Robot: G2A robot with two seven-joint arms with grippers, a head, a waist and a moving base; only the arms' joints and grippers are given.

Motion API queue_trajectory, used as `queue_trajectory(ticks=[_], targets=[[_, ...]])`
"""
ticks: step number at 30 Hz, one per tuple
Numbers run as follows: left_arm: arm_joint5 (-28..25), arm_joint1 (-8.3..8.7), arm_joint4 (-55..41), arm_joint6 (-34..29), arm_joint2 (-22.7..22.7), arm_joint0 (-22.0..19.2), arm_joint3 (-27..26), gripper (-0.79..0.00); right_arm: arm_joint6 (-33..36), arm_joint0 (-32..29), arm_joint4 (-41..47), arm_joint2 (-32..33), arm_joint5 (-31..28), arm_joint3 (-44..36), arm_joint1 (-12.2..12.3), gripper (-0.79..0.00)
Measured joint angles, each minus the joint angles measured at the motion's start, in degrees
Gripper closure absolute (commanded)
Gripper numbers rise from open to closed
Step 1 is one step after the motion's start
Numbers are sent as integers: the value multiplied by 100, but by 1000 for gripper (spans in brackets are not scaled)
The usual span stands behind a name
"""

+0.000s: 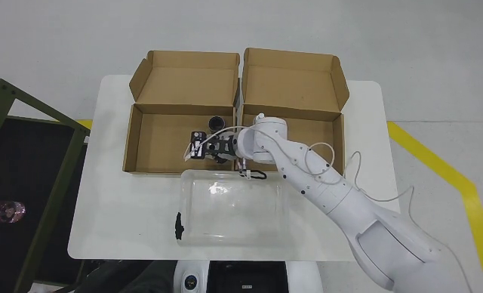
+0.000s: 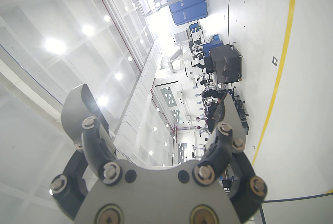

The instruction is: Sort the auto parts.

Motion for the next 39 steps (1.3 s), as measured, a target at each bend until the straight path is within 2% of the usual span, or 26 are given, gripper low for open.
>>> queue_trajectory(ticks=[9,16,28,39], targets=[[0,0,0,0,0,0,0,-785,21,-191,5,379,-89,-734,126,-314],[0,0,0,0,0,0,0,-785,89,-633,5,847,-234,-1606,327,-320],[0,0,0,0,0,0,0,-785,4,-1925,-181,1946,-590,-3261,769,-339],[0,0,0,0,0,0,0,-785,-703,-3291,-658,3102,-760,-4369,1125,-372]])
